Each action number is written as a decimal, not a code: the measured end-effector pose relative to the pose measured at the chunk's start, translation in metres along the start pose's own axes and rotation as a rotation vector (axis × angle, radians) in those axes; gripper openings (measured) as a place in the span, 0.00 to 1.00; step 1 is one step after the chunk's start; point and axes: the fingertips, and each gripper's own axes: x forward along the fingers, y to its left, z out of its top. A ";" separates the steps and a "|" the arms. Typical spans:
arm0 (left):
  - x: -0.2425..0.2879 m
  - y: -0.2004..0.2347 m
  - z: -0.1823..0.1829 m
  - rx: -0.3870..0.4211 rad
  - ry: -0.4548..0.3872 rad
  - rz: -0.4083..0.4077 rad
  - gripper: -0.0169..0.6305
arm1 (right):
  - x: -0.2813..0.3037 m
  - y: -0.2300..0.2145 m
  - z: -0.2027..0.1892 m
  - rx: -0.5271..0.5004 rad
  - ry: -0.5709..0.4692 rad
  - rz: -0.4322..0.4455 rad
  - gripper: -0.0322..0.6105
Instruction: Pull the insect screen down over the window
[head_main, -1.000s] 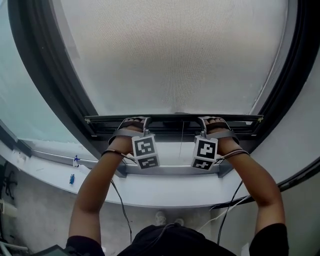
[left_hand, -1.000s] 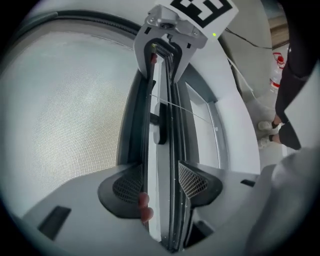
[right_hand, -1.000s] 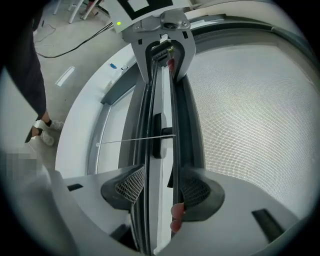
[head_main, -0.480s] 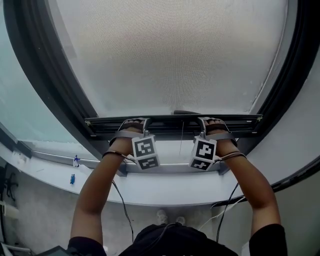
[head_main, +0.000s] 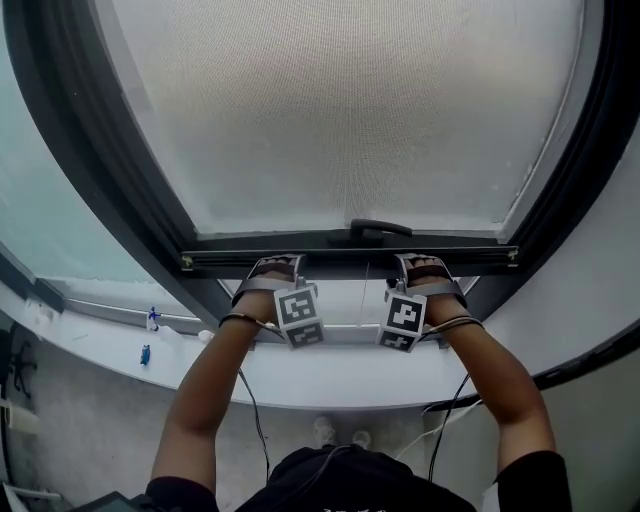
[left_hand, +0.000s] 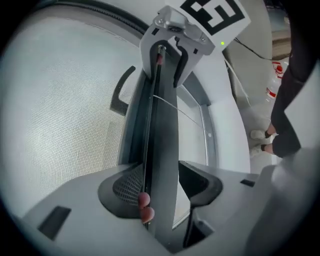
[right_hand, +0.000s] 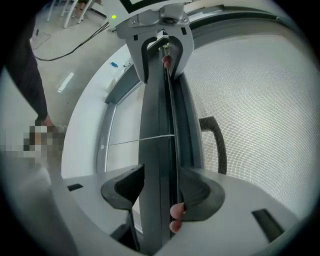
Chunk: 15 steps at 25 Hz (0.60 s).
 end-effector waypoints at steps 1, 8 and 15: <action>-0.001 0.000 0.001 -0.018 -0.017 0.010 0.37 | 0.000 0.001 0.000 0.007 -0.004 -0.004 0.40; -0.005 -0.003 0.002 -0.021 -0.034 0.043 0.37 | 0.003 -0.002 0.008 0.031 -0.039 -0.067 0.40; 0.003 -0.008 -0.005 0.009 0.005 -0.001 0.37 | 0.005 0.000 0.012 0.037 -0.041 -0.052 0.40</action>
